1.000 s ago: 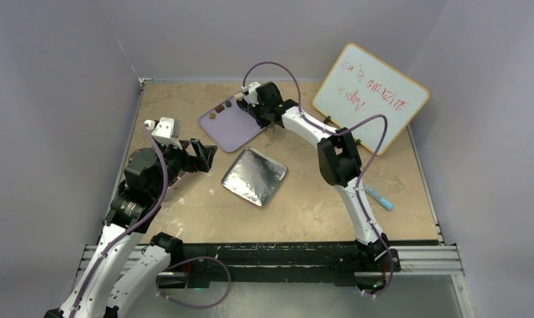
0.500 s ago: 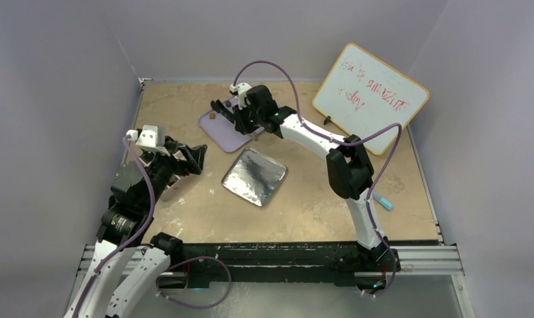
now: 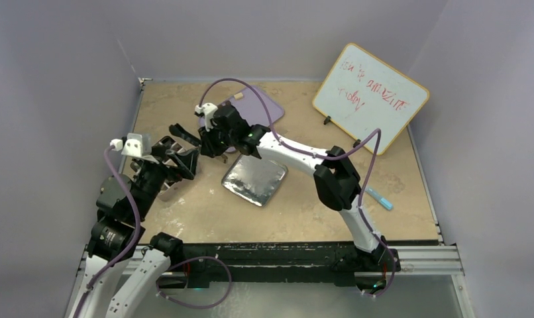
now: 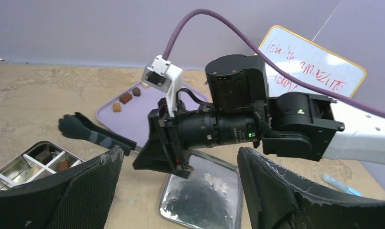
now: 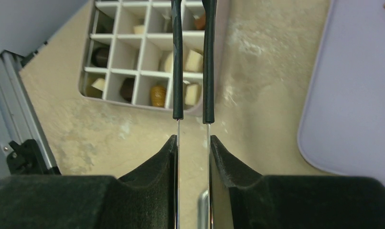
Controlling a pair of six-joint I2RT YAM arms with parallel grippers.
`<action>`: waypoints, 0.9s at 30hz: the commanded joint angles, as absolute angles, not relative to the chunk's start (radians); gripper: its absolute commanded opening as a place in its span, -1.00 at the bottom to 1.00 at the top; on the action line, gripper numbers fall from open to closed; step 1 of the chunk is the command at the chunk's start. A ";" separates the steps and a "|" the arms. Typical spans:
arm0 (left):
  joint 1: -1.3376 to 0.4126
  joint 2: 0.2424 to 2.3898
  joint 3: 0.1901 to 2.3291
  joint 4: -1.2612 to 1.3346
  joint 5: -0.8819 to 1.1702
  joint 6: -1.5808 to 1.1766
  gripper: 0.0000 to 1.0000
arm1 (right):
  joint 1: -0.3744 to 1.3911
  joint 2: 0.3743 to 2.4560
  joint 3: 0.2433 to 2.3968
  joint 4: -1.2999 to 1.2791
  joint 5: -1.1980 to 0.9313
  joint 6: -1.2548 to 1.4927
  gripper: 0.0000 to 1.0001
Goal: Pack the chocolate
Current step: Place the fake chocolate in the packing box.
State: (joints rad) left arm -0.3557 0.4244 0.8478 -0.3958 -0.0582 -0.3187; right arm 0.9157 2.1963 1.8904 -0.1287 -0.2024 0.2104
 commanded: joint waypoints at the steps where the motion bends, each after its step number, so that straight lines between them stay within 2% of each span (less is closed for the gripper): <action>1: -0.351 0.410 0.920 -0.415 -0.044 -0.353 0.75 | 0.943 2.231 2.008 -0.121 -0.217 0.242 -0.64; 27: -0.351 0.314 1.060 -0.516 -0.077 -0.391 0.75 | 1.097 2.503 2.376 -0.185 -0.173 0.230 -0.57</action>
State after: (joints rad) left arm -0.3557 0.3298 1.0210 -0.5064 -0.0616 -0.3828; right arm 1.0752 2.5088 2.3001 -0.1970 -0.1989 0.2462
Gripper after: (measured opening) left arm 0.875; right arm 0.276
